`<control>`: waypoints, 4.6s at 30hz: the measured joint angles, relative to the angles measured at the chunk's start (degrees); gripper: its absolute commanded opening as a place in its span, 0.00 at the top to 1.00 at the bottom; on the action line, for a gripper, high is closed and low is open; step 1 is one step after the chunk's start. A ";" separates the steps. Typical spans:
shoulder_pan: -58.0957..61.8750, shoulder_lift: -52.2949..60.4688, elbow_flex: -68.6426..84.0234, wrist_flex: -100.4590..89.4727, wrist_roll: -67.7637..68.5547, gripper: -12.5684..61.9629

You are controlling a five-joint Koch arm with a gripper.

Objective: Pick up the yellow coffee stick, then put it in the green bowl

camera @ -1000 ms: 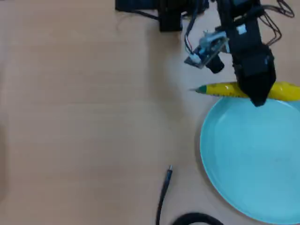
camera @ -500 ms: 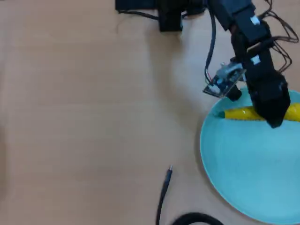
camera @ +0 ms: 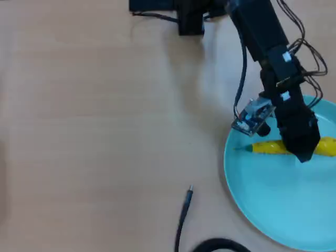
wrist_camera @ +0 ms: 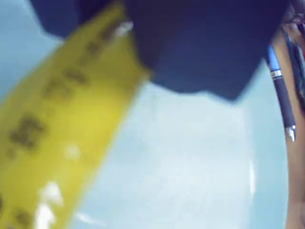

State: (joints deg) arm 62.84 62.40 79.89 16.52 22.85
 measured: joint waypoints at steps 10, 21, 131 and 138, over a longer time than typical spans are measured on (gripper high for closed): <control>-0.88 -7.47 -9.93 0.00 0.00 0.92; -1.23 -9.93 -10.28 0.00 0.09 0.92; 20.65 50.36 43.95 36.12 -16.61 0.15; 23.03 59.41 51.94 34.54 -17.14 0.15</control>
State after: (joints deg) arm 85.87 121.82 131.84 51.06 5.71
